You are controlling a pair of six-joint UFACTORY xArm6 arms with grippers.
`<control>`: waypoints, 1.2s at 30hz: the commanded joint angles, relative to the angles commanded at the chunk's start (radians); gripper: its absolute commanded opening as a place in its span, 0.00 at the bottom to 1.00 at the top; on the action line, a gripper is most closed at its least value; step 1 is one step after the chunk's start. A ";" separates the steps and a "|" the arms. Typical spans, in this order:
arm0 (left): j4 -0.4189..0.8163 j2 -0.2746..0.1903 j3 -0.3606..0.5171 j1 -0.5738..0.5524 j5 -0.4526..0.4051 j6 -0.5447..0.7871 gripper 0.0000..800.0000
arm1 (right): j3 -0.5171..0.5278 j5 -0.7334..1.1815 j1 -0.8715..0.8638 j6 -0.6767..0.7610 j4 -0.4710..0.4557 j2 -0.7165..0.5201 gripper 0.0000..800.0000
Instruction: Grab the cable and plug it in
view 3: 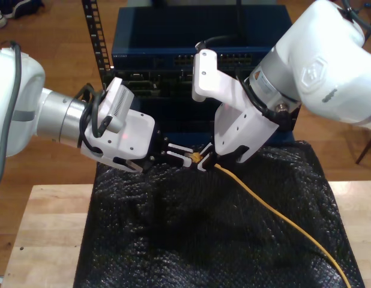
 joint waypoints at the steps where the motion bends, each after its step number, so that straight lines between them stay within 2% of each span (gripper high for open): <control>1: 0.000 0.000 -0.002 0.000 0.002 0.000 0.03 | 0.000 0.000 -0.002 0.000 0.000 0.000 0.02; 6: 0.000 0.000 -0.002 0.000 0.005 -0.002 0.02 | 0.000 0.000 -0.005 0.002 -0.002 -0.003 0.10; 9: 0.000 0.000 -0.002 0.000 0.008 -0.003 0.02 | 0.000 0.002 -0.020 0.008 -0.002 -0.005 0.18; 11: 0.000 0.000 -0.002 0.002 0.008 -0.003 0.02 | 0.000 0.002 -0.031 0.006 -0.002 -0.008 0.27; 18: 0.000 0.000 -0.003 0.000 0.011 -0.005 0.02 | 0.002 0.003 -0.038 0.006 -0.002 -0.032 0.29; 19: 0.000 0.000 -0.005 0.000 0.011 -0.008 0.02 | 0.002 0.003 -0.040 0.006 -0.002 -0.035 0.33; 22: 0.000 0.000 -0.006 0.000 0.014 -0.037 0.02 | 0.002 0.008 -0.041 0.003 -0.002 -0.052 0.58; 31: -0.002 0.003 -0.008 0.002 0.021 -0.064 0.02 | 0.000 0.006 -0.043 0.002 -0.002 -0.075 0.82; 33: -0.002 0.003 -0.009 0.002 0.034 -0.081 0.02 | -0.003 0.005 -0.043 0.000 -0.002 -0.078 0.92; 36: -0.012 0.003 -0.009 0.015 0.054 -0.106 0.02 | -0.003 0.003 -0.043 -0.002 -0.002 -0.081 0.94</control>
